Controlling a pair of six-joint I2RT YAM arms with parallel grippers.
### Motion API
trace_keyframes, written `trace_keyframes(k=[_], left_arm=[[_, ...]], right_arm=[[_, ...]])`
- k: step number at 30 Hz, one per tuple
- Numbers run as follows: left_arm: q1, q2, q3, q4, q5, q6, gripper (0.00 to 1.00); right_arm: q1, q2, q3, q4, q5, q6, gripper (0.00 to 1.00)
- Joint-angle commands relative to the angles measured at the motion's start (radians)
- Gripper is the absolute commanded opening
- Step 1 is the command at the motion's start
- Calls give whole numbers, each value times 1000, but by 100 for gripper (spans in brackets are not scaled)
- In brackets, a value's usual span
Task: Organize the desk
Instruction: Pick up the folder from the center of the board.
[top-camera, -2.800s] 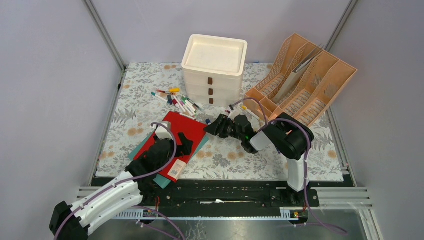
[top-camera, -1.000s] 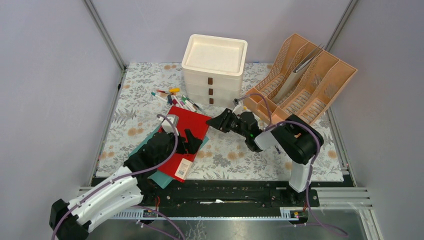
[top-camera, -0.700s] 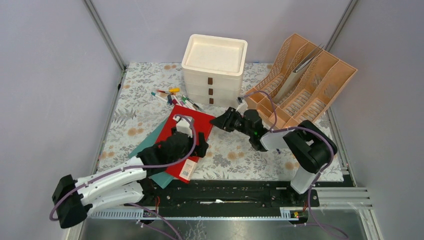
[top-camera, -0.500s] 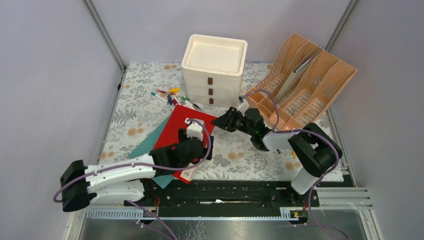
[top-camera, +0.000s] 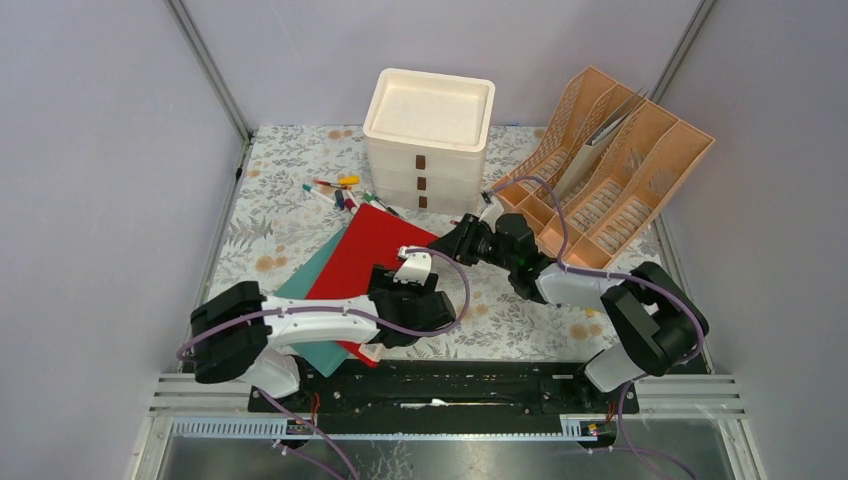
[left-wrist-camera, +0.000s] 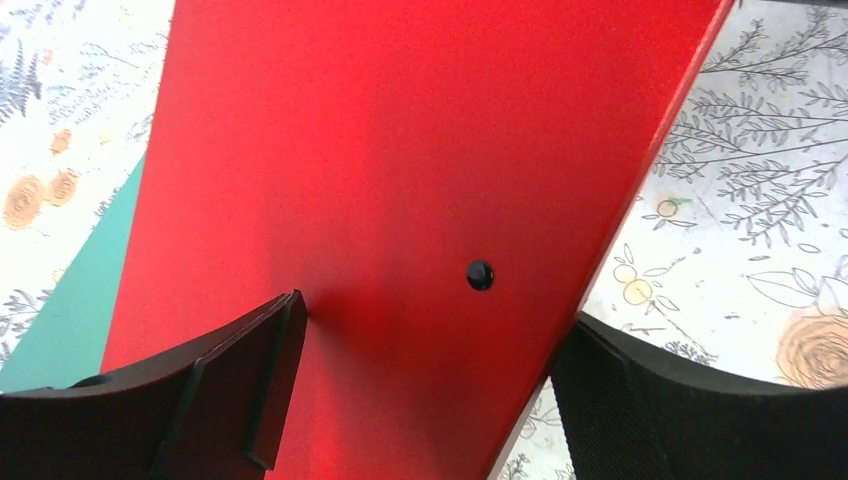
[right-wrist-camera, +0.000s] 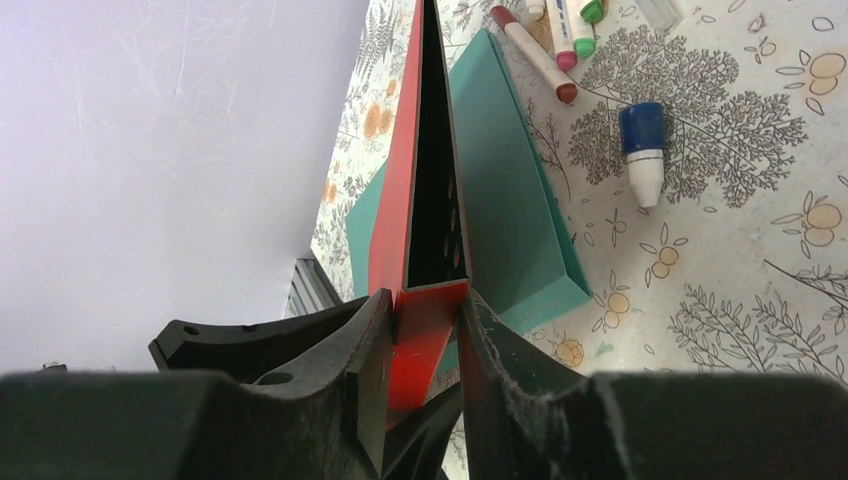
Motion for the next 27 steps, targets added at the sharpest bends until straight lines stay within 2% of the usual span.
trace_keyframes(k=[1, 3, 5, 6, 8, 9, 16, 18, 23, 27], left_arm=[[-1, 56, 53, -37, -100, -50, 89], [-1, 73, 57, -39, -112, -58, 86], [-1, 80, 59, -59, -121, -90, 79], [-1, 82, 64, -80, -126, -109, 73], [-8, 83, 78, -133, -136, -149, 51], [-14, 81, 86, -164, -142, -173, 43], [-68, 67, 117, -328, -182, -286, 11], [-85, 72, 135, -399, -201, -346, 0], [-117, 78, 170, -566, -257, -520, 0], [-149, 42, 179, -586, -274, -533, 0]], right_arm=[[-13, -67, 22, -48, -35, -30, 15], [-15, -80, 20, -62, -40, -25, 16], [-15, -92, 21, -75, -49, -22, 15], [-14, -99, 23, -84, -55, -22, 16], [-16, -108, 28, -93, -69, -25, 15], [-16, -111, 29, -96, -76, -28, 15], [-16, -118, 31, -65, -121, -33, 19], [-16, -130, 33, -63, -137, -38, 27], [-16, -162, 36, -38, -202, -102, 61], [-26, -240, 48, -97, -271, -314, 79]])
